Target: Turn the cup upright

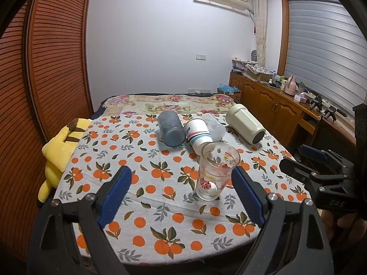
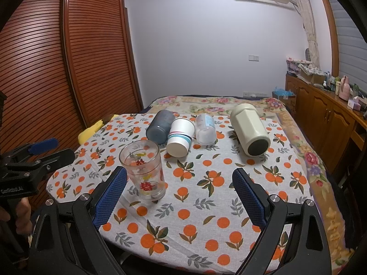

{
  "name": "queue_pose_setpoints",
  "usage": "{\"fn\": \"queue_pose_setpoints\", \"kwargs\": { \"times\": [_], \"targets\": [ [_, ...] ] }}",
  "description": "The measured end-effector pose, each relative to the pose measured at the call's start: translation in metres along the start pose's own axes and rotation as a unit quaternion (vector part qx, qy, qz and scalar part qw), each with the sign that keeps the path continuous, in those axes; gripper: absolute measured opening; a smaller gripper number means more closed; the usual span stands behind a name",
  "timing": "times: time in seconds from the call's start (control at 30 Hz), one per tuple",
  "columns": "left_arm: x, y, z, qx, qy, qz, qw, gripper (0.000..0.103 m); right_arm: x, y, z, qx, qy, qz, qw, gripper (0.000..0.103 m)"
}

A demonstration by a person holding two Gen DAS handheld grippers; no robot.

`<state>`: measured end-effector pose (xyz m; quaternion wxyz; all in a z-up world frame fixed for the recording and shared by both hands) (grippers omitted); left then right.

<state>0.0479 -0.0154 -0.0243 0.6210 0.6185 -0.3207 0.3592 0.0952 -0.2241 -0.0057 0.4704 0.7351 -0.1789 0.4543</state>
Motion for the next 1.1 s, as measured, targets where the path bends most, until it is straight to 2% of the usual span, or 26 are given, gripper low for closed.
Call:
{"fn": "queue_pose_setpoints", "kwargs": {
  "times": [1.1],
  "targets": [
    [0.0057, 0.006, -0.0009, -0.001, -0.003, 0.007, 1.0, 0.089, 0.0005, 0.002, 0.0015, -0.003, -0.001, 0.001, 1.0, 0.095]
  ]
}}
Point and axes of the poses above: each gripper's, at about its wrist camera, not at the fingertips, and y roughly against the way its jaws point, z to its right, x to its top, the point moved 9 cm from there along -y, roughly the way its jaws point, and after that the axes turned 6 degrees about x, right-handed, at the moved point
